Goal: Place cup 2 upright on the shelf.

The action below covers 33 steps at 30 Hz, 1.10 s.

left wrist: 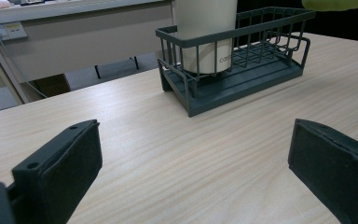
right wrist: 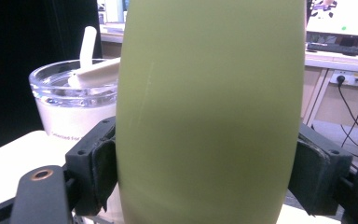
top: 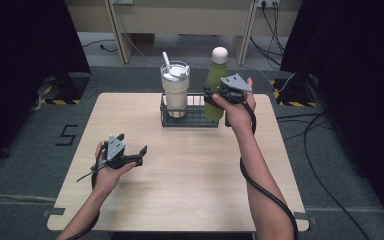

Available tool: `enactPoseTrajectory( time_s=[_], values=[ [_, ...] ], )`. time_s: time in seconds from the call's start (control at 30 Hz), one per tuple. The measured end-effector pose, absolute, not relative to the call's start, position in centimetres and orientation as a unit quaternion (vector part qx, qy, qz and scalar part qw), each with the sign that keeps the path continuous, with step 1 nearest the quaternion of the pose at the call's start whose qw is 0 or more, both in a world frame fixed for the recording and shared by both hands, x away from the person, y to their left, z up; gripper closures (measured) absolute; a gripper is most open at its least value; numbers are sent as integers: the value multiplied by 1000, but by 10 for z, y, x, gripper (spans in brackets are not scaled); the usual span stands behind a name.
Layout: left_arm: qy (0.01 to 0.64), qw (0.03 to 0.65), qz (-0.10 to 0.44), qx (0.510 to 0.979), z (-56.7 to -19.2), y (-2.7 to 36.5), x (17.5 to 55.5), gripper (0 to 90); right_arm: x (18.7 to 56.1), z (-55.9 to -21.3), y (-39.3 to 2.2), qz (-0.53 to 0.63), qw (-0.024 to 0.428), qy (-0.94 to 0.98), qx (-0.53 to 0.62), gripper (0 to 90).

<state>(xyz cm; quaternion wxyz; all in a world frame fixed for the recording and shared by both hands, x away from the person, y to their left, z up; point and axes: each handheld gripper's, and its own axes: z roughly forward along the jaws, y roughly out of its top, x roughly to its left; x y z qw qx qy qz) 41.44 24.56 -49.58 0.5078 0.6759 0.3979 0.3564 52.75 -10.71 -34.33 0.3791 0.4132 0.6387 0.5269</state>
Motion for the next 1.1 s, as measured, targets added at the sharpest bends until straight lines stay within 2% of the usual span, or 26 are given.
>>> enactPoseTrajectory(
  time_s=[1.1],
  values=[
    [398,509,354,676,-496,244,413,24,576,-332,-87,512,381,636,434,216]
  ],
)
